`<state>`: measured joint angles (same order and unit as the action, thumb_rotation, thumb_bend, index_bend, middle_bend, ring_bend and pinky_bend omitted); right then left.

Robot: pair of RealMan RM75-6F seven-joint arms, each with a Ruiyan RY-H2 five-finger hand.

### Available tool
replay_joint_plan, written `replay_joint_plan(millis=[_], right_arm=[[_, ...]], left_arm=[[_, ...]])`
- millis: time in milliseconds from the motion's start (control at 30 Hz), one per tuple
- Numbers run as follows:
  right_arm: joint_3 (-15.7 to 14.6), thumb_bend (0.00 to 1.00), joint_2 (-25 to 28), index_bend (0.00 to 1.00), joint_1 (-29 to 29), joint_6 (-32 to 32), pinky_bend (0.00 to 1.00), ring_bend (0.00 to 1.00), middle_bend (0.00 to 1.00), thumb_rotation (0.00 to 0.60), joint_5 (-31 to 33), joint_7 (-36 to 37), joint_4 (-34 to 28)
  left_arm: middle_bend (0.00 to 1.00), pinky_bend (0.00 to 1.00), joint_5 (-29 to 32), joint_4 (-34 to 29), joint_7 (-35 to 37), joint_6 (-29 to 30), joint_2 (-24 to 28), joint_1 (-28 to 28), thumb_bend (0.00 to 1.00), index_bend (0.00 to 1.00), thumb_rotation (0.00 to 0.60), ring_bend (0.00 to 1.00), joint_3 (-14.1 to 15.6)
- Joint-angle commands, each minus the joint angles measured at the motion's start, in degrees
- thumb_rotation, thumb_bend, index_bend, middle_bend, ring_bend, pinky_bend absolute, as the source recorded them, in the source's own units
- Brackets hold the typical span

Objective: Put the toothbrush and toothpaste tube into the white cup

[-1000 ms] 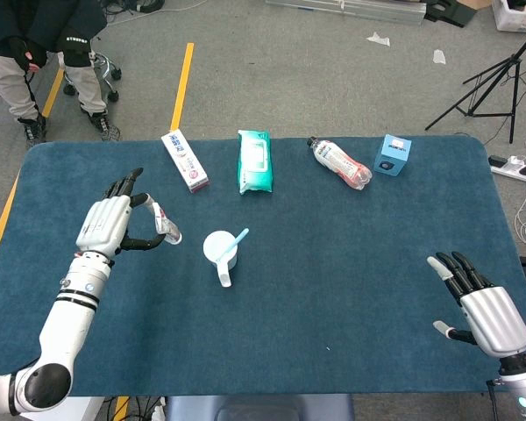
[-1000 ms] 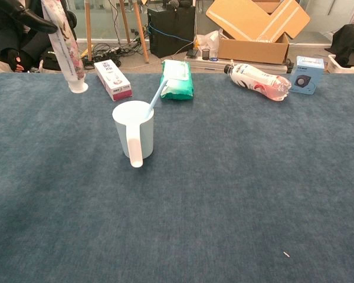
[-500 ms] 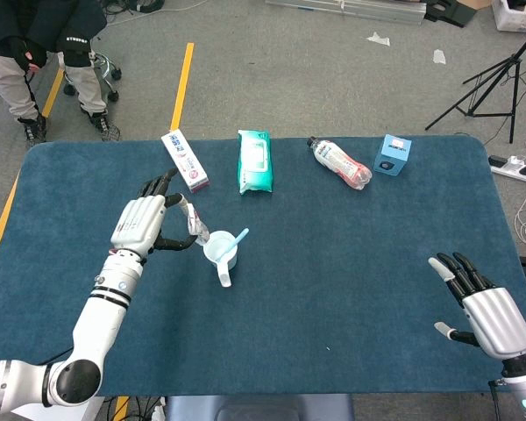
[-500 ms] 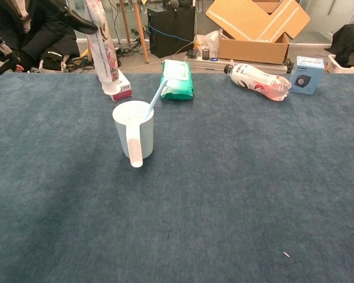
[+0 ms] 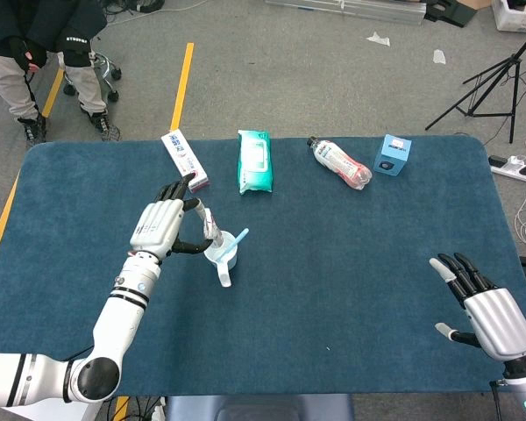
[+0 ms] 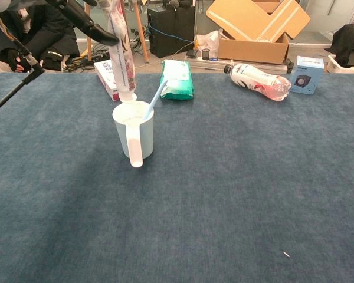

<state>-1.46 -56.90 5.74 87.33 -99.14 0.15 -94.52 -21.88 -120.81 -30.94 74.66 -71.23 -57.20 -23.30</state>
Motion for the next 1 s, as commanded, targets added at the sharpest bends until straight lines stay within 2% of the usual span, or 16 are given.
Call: replay_joint_plan(millis=[33,1000], right_arm=[[0.0,0.0,0.1,0.04,-0.1,0.1,0.42,0.06,0.11,0.6,-0.1,0.2,0.0],[-0.1,0.0,0.4,0.04,-0.2,0.3,0.42,0.06,0.11,0.6,-0.3,0.9,0.1]], left_arm=[[0.0,0.0,0.1,0.3,-0.3,0.2,-0.7,-0.4,0.29,0.53,0.6,0.0,0.2],[0.0,0.0,1.2,8.5,1.4,-2.6,-7.4,0.1,0.29,0.53,0.6,0.0,3.3]])
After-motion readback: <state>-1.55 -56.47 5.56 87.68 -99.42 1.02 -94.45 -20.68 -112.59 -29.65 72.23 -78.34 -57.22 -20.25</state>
